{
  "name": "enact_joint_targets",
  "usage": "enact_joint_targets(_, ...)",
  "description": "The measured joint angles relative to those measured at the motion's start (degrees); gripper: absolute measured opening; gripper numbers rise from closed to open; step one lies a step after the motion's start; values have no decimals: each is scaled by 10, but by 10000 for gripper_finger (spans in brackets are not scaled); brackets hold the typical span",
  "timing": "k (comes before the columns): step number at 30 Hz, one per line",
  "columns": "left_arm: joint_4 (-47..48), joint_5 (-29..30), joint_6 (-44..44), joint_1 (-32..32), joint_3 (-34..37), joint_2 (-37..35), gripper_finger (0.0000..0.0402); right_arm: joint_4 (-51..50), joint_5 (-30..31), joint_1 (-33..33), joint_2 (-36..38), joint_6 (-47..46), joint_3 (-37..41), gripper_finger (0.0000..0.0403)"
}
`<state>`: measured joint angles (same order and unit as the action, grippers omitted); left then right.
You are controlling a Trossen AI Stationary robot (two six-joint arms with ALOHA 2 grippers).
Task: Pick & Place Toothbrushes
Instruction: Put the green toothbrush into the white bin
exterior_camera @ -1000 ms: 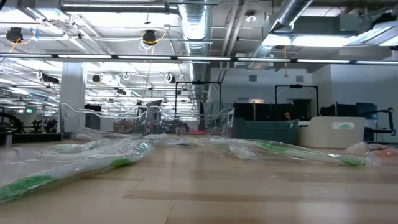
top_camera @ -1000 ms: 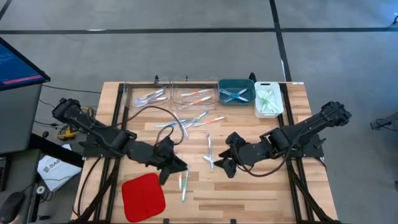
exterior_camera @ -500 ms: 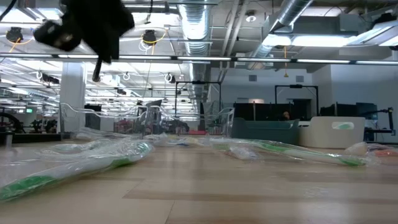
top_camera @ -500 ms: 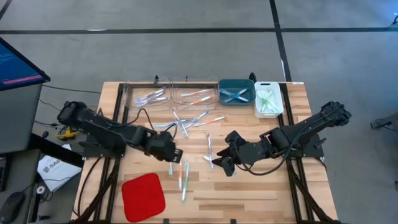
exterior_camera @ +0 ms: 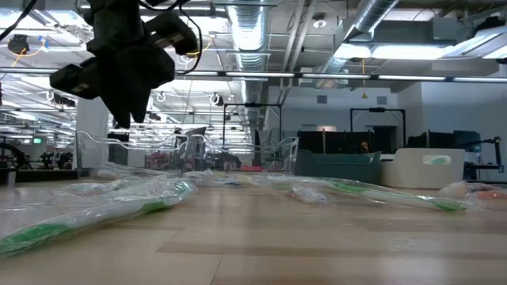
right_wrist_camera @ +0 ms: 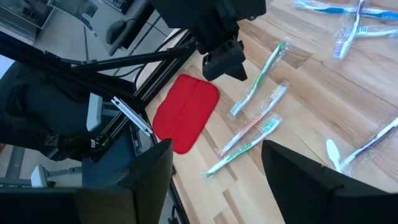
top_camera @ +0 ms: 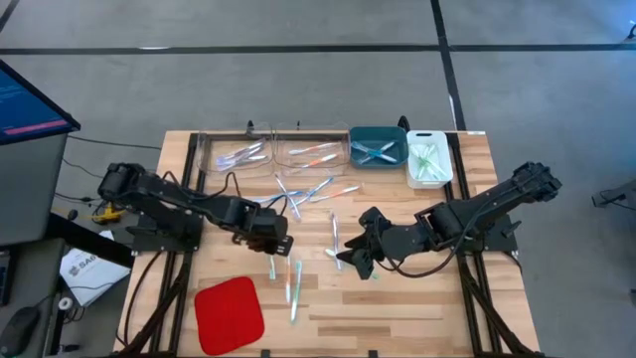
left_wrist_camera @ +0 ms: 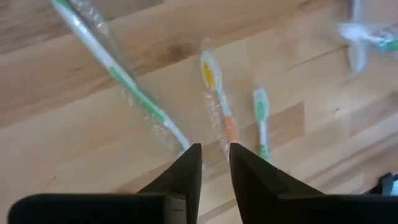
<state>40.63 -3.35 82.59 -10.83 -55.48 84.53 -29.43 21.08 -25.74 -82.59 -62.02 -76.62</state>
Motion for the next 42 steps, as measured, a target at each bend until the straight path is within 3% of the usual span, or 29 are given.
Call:
enact_joint_targets(11,-4,18,-10,0,0,0,57,-1,0,4,-1,3,0,240)
enact_joint_targets(18,62,22,26,11,0,0,52,2,0,12,-11,5,0,240)
enact_joint_targets(25,69,0,3,28,28,0,122,-1,-3,11,-23,5,1,240)
enact_joint_targets(33,-35,10,20,37,89,0,221,1,-5,15,-30,5,1,240)
enact_joint_targets(37,-68,14,33,48,108,0,240,4,-5,16,-30,5,0,240)
enact_joint_targets(42,-70,8,34,59,123,0,232,9,-6,18,-30,10,0,240)
